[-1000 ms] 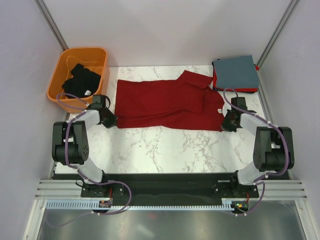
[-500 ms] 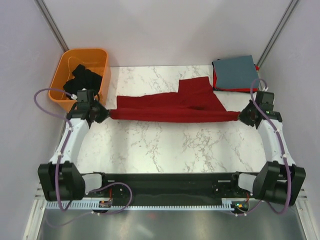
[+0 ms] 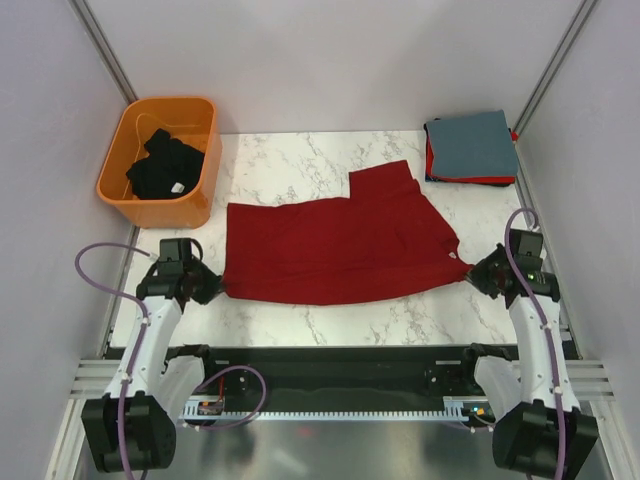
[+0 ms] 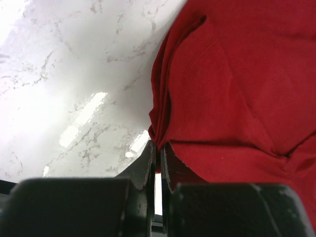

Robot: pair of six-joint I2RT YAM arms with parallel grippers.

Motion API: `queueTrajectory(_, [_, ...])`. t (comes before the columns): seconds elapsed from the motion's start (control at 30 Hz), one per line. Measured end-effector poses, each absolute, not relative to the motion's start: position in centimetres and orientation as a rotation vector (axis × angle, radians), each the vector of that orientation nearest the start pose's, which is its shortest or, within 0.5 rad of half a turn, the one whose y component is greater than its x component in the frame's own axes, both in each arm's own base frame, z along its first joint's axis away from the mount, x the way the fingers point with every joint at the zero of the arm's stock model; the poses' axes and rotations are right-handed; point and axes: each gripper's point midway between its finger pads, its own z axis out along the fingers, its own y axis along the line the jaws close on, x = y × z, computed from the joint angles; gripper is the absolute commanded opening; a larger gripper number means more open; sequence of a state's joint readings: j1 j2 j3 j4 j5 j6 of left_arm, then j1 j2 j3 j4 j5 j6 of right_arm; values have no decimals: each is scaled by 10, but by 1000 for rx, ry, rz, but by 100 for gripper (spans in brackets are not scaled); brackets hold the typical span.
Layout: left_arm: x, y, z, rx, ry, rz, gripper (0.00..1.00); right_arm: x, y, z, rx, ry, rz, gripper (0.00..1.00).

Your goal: Fold and stack the t-shirts

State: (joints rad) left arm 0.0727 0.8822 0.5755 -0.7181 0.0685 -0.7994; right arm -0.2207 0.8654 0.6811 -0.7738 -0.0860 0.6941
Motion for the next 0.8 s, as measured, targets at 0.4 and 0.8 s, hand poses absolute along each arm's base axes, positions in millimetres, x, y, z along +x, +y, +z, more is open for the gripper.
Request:
queueTrajectory(0.4, [191,-34,95,-1145,2335,-420,90,174,13,84,1316,2250,384,98])
queueTrajectory(0.8, [209,-31,169,-825,2275,-420,97,222,18,181,1013,2194,452,98])
